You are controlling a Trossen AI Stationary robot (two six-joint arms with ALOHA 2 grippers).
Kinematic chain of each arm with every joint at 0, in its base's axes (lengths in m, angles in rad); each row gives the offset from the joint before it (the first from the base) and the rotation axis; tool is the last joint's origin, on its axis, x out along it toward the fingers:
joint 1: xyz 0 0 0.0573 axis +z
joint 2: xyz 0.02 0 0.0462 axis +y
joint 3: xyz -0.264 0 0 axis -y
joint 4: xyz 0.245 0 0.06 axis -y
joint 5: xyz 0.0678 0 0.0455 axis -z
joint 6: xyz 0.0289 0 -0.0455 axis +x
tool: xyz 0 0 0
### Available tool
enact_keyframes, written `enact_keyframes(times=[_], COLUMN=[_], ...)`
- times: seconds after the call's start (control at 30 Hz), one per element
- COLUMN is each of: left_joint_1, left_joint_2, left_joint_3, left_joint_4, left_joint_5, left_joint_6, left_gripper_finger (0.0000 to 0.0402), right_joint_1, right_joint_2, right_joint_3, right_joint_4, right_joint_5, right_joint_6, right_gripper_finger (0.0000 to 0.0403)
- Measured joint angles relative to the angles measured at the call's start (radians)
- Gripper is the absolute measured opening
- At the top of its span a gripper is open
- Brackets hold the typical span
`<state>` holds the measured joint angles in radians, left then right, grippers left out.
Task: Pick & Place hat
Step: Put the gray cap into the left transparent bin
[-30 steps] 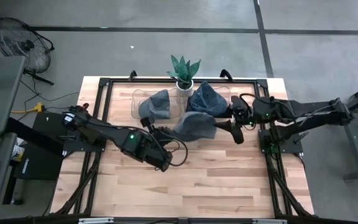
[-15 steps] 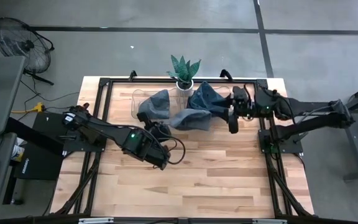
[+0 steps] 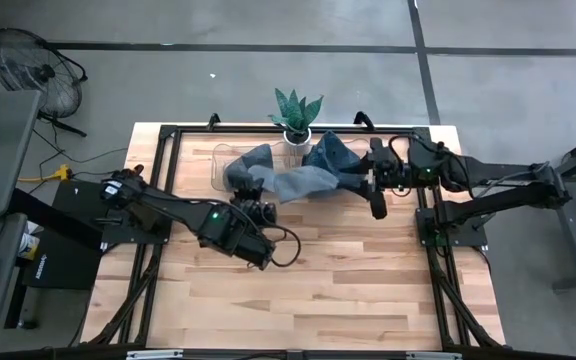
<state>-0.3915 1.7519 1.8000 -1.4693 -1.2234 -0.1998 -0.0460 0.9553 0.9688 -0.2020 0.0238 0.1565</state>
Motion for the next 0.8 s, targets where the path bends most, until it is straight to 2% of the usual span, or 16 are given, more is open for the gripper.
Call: enact_keyframes(times=[0.17, 0.37, 0.5, 0.8], left_joint_1=[0.032, 0.048, 0.044, 0.045], left_joint_2=[0.000, 0.000, 0.000, 0.000], left_joint_3=[0.000, 0.000, 0.000, 0.000], left_joint_4=[0.001, 0.005, 0.012, 0.012], left_joint_5=[-0.097, -0.190, -0.237, -0.283], left_joint_6=[0.149, 0.333, 0.449, 0.518], left_gripper_finger=[0.0008, 0.0008, 0.0008, 0.0008], right_joint_1=[-0.035, -0.109, -0.156, -0.164], right_joint_2=[0.010, 0.029, 0.081, 0.271], right_joint_3=[0.000, 0.005, 0.072, 0.317], right_joint_4=[-0.007, -0.060, -0.119, -0.309], right_joint_5=[0.011, -0.111, -0.178, -0.220], right_joint_6=[0.202, 0.275, 0.253, 0.140], right_gripper_finger=[0.0183, 0.0183, 0.0183, 0.0183])
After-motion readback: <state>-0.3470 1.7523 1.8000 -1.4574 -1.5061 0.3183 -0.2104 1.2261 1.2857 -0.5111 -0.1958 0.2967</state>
